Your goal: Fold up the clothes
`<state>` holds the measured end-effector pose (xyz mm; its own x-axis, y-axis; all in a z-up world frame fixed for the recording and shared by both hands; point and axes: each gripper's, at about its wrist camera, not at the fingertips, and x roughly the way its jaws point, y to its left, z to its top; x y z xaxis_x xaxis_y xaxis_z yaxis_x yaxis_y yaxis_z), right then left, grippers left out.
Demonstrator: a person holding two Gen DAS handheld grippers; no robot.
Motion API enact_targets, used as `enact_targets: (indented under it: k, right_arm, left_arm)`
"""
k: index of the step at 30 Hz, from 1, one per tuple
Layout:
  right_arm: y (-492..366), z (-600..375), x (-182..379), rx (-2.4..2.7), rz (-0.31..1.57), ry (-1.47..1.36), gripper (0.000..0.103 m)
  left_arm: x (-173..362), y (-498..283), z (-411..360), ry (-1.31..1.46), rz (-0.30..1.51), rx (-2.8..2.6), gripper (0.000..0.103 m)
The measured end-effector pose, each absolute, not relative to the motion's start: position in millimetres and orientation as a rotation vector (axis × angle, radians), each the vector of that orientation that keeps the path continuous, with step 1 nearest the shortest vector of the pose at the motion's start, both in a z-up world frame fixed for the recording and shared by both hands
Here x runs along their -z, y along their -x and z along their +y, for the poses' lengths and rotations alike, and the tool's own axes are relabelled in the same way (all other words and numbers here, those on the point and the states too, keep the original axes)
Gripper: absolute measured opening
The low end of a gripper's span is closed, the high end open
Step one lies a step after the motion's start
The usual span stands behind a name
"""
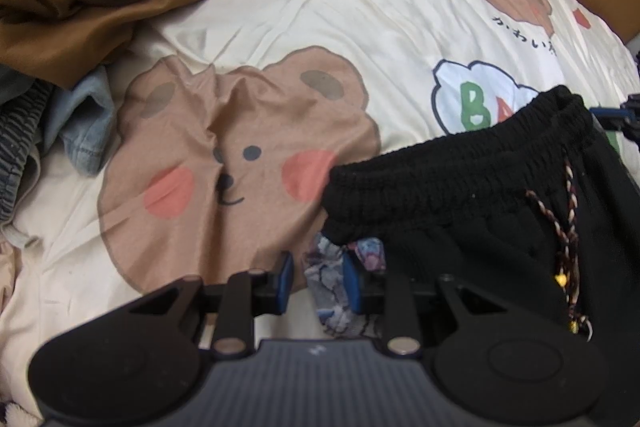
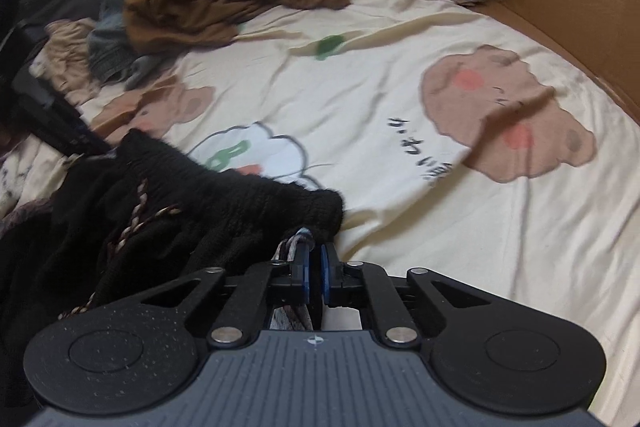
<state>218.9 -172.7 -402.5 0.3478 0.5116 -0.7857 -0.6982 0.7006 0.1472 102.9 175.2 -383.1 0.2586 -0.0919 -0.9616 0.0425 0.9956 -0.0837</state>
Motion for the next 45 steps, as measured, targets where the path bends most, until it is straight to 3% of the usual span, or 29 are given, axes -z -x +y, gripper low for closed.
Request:
enact_targets:
  k: [15,18,36,38,39,41,45]
  right_arm:
    - [-241.0,-214.9,399.9,-0.781,1.038,-0.034,0.004]
    - [-238.1,-210.2,405.1,-0.807,1.061,-0.052,0.016]
    - [-236.3,-166.2,431.8,-0.851,1.082,0.172,0.02]
    - [-233.3,-165.8,430.5,-0.85,1.066,0.199,0.017]
    - [-231.9,-165.8,429.8,-0.849,1.057,0.213,0.01]
    - [-229.1,-166.3,427.6,-0.838,1.042,0.241,0.005]
    - [-230.0,-173.2,419.5,-0.767,1.004,0.288,0.001]
  left_arm:
    - [383.6,-103.5,185.4,0.043,1.304,0.114,0.029]
    - [384.3,-102.9,184.3,0.045,1.304,0.115,0.029]
    - [394.9,-101.2,188.4,0.044,1.307,0.121,0.034]
    - [394.0,-101.9,186.2,0.016,1.304,0.121,0.039]
    - [393.2,-102.0,184.6,-0.002,1.302,0.121,0.04]
    - [391.7,-101.5,181.5,-0.047,1.293,0.119,0.046]
    - [391.5,-100.8,181.0,-0.039,1.282,0.124,0.046]
